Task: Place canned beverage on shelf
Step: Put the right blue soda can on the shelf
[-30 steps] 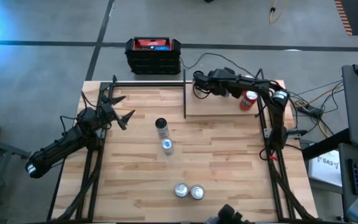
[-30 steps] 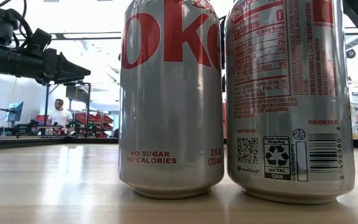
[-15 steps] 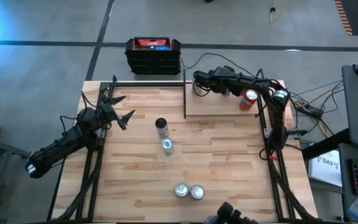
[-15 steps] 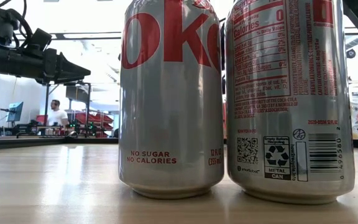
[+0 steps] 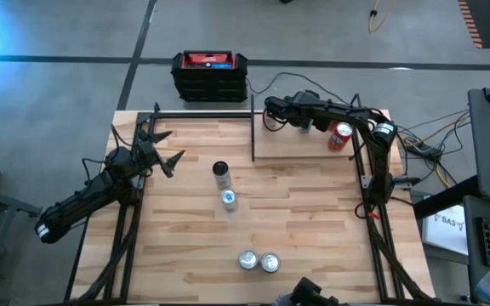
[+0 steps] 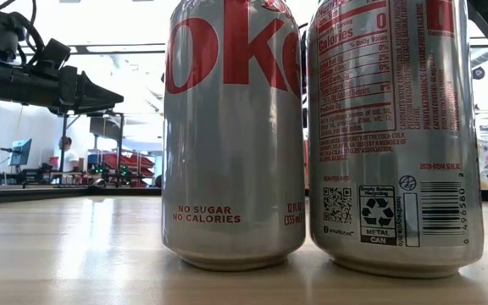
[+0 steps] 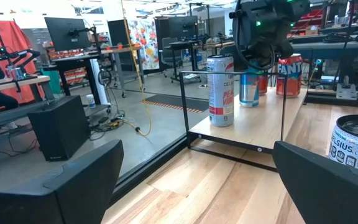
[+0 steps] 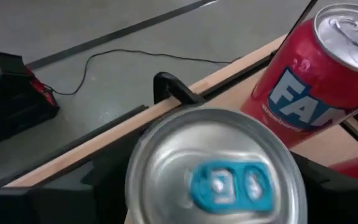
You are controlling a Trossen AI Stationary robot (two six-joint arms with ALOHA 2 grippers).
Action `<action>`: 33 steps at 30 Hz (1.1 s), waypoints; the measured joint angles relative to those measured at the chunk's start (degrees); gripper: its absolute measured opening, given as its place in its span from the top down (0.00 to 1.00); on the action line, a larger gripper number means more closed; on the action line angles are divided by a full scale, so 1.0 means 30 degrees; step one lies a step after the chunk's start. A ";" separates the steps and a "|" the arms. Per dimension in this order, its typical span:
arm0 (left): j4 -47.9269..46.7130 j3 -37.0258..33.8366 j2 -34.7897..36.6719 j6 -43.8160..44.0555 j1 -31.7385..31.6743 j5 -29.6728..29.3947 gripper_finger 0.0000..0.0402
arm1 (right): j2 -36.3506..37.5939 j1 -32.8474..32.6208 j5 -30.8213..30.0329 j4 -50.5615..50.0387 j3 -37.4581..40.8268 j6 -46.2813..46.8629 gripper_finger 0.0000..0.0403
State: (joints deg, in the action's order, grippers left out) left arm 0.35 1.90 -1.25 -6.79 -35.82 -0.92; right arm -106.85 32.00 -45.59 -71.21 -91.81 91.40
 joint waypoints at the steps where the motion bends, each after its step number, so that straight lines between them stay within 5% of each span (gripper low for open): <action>1: -0.0001 -0.0004 -0.0004 0.0003 -0.0001 0.0004 0.01 | 0.0000 -0.0007 0.0202 0.0016 0.0000 -0.0011 0.31; 12: -0.0002 -0.0002 0.0002 0.0000 0.0002 0.0004 0.01 | 0.0000 -0.0402 0.0824 -0.0257 0.0000 -0.0200 0.40; 33: 0.0004 0.0002 -0.0002 0.0007 -0.0004 0.0002 0.01 | 0.0612 -0.0666 0.0701 -0.1482 0.0095 0.0354 0.38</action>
State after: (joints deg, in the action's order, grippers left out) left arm 0.36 1.91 -1.25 -6.76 -35.83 -0.91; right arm -105.01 30.00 -43.48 -75.66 -91.53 92.47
